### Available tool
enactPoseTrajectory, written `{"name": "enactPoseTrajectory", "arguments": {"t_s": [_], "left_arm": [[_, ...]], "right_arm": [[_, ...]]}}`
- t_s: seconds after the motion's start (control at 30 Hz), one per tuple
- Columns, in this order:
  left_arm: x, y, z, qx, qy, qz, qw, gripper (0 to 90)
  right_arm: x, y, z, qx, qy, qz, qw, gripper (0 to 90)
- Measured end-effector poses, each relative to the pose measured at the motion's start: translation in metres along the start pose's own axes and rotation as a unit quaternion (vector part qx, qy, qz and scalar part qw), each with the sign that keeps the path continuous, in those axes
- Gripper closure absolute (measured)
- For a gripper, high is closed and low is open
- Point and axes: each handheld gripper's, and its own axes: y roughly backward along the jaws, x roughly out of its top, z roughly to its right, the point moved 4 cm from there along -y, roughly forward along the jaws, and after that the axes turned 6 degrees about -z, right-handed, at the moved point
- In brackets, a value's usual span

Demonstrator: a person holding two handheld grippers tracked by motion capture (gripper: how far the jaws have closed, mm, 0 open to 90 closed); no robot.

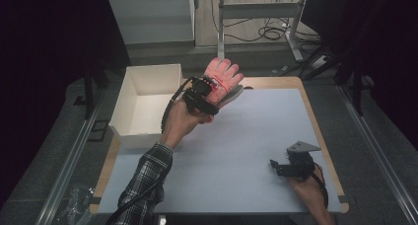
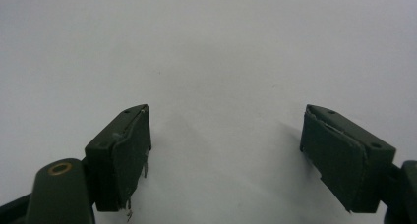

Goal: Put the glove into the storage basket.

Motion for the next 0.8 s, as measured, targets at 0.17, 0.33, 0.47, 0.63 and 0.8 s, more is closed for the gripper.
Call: {"name": "enactPoseTrajectory", "arguments": {"t_s": [0.17, 0.33, 0.47, 0.63, 0.8], "left_arm": [[0.002, 0.013, -0.015, 0.012, 0.020, 0.005, 0.9997, 39.1], [-0.001, 0.023, -0.034, 0.031, 0.040, 0.008, 0.9987, 39.0], [-0.007, 0.031, -0.051, 0.046, 0.063, 0.013, 0.9968, 38.9], [-0.018, 0.040, -0.073, 0.070, 0.091, 0.009, 0.9933, 38.7], [-0.032, 0.046, -0.094, 0.086, 0.119, 0.008, 0.9891, 38.6]], "right_arm": [[0.000, 0.000, 0.000, 0.000, 0.000, 0.000, 1.0000, 19.5], [0.000, 0.000, 0.000, 0.000, 0.000, 0.000, 1.0000, 19.5], [0.000, 0.000, 0.000, 0.000, 0.000, 0.000, 1.0000, 19.5], [0.000, 0.000, 0.000, 0.000, 0.000, 0.000, 1.0000, 19.5], [0.000, 0.000, 0.000, -0.001, 0.001, 0.001, 1.0000, 19.5]]}}
